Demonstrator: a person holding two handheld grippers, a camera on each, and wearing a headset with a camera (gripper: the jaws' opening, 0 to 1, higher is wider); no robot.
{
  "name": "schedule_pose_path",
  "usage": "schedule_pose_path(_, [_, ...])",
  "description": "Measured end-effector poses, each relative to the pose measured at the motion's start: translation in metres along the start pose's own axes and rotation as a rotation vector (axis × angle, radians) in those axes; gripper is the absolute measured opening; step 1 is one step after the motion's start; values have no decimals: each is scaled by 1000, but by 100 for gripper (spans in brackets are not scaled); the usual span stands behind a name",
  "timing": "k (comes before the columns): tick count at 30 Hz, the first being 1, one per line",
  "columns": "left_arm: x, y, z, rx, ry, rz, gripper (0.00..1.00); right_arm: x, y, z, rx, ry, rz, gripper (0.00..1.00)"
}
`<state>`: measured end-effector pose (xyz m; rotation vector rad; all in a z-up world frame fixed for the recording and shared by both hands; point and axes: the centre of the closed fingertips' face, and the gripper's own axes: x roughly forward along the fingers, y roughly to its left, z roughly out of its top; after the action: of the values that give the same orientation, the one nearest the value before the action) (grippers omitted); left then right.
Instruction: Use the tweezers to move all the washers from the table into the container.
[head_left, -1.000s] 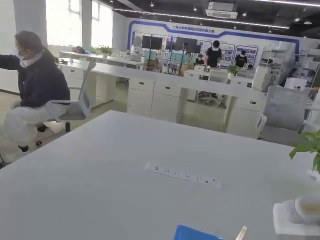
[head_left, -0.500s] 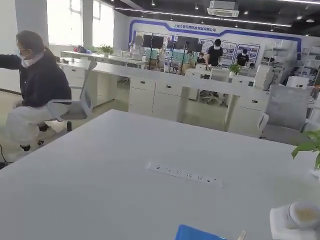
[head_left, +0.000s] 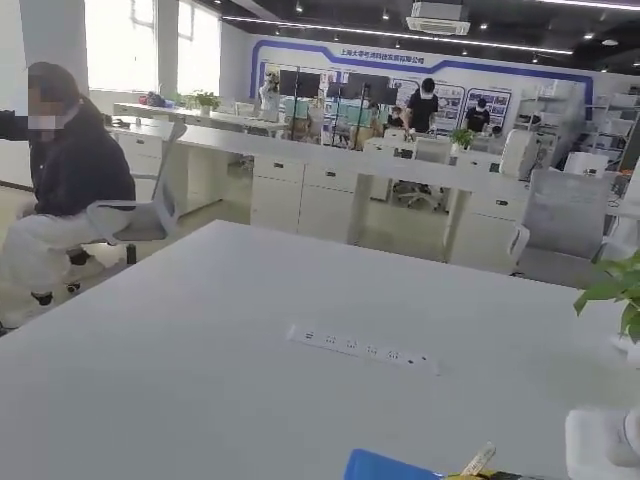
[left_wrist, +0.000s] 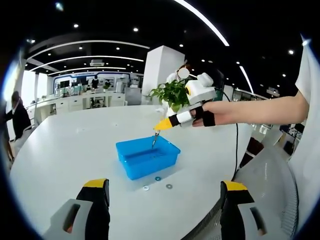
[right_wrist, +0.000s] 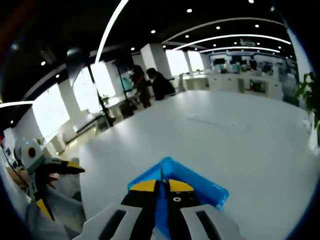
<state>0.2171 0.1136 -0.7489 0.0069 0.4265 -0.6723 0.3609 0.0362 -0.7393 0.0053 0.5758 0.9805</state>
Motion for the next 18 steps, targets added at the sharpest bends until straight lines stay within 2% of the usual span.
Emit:
schedule_pose_path(6, [0,-2,0,5,3,-4,94,-5,29,-10,-6,17,63,3])
schedule_pose_path(9, [0,-2,0,6,4,-4,94,-5,40,-23,-27,55,84,3])
schedule_pose_path(12, [0,-2,0,5,2,-5,93,-1,49,-41,-16,99,110,3])
schedule_pose_path(18, [-1,-2,0,7,4,-5,93,5,54,-74,-1,189,128,3])
